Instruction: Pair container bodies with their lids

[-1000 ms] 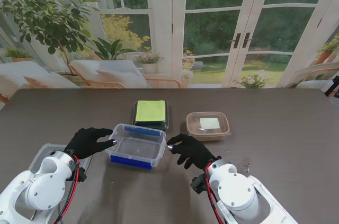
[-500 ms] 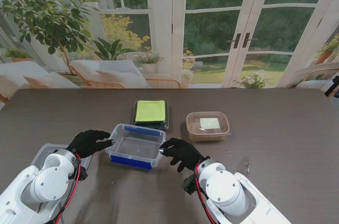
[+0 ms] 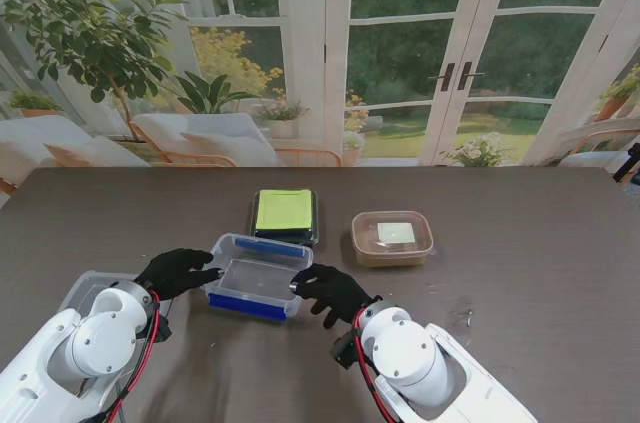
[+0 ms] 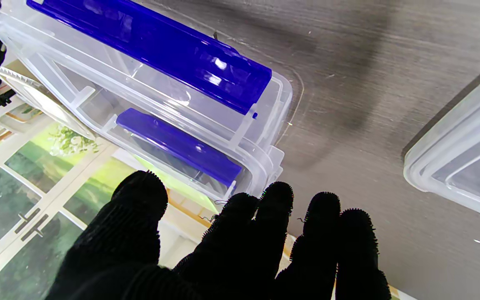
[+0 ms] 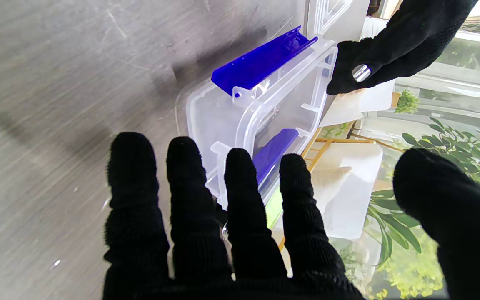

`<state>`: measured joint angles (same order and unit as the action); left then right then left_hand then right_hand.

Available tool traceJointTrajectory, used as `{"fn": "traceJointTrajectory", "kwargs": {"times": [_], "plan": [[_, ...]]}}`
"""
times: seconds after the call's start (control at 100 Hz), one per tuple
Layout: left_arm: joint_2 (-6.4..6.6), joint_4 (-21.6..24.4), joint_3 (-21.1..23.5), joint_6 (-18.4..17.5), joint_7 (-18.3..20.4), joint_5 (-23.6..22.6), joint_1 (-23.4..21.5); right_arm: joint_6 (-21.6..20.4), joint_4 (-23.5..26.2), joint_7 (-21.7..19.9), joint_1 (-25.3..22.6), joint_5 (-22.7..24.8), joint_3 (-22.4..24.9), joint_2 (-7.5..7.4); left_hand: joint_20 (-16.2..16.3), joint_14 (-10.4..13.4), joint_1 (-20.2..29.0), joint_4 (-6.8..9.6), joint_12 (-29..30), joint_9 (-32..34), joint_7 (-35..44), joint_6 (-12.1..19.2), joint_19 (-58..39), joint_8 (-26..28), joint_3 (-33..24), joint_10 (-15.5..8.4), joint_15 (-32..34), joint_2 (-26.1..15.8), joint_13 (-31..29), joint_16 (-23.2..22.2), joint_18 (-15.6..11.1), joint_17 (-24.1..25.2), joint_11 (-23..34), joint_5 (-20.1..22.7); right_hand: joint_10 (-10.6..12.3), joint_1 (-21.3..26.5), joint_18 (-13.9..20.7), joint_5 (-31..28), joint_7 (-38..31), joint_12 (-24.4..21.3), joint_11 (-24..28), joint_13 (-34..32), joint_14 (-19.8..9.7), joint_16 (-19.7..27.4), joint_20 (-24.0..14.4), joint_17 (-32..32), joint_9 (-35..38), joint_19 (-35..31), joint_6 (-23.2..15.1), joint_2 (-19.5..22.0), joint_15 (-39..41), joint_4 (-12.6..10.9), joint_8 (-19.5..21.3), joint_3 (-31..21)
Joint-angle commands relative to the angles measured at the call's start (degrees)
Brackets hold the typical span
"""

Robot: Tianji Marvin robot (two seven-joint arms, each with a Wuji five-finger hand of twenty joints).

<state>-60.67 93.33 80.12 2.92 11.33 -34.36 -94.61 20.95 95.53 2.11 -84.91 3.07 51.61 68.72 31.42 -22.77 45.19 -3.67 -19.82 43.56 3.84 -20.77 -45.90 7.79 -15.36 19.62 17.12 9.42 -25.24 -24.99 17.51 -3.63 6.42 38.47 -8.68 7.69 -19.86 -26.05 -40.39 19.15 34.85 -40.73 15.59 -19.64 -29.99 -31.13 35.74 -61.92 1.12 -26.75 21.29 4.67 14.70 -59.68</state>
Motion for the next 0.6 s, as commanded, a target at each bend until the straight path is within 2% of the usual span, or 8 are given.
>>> {"fn": "traceJointTrajectory", "kwargs": {"times": [0.0, 0.59], "plan": [[-0.15, -0.4, -0.5, 0.3, 2.1, 0.1, -0.9, 0.2, -0.3, -0.8, 0.2, -0.2, -0.6, 0.59, 0.2, -0.8, 1.2, 1.53, 0.5, -1.4, 1.9, 2.8, 1.2, 0.5, 2.0, 0.4, -0.9, -2.5, 1.3, 0.1, -1.6, 1.2, -0.5, 1.2, 2.6, -1.5, 1.4, 1.7, -1.1, -0.6, -1.4, 1.2, -1.3, 0.5, 1.1, 14.6, -2.0, 1.0, -0.3, 0.3, 0.2, -0.4, 0.3, -1.8], [0.07, 3.2, -0.6, 0.2, 3.5, 1.0, -4.3, 1.5, -1.4, 0.0, 2.0, -0.3, -1.6, 1.23, 0.6, -0.5, 2.0, 1.51, 0.4, -0.6, 2.1, 2.4, 1.1, 0.6, 2.8, 0.8, -0.4, -2.7, 0.7, 0.0, -1.8, 0.9, -0.3, 1.9, 2.7, -1.4, 1.7, 1.7, -1.4, -0.6, -1.1, 1.4, -1.8, 0.5, 0.8, 14.7, -2.4, 1.0, -0.3, 0.4, 0.5, -0.4, 0.4, -2.2]]}}
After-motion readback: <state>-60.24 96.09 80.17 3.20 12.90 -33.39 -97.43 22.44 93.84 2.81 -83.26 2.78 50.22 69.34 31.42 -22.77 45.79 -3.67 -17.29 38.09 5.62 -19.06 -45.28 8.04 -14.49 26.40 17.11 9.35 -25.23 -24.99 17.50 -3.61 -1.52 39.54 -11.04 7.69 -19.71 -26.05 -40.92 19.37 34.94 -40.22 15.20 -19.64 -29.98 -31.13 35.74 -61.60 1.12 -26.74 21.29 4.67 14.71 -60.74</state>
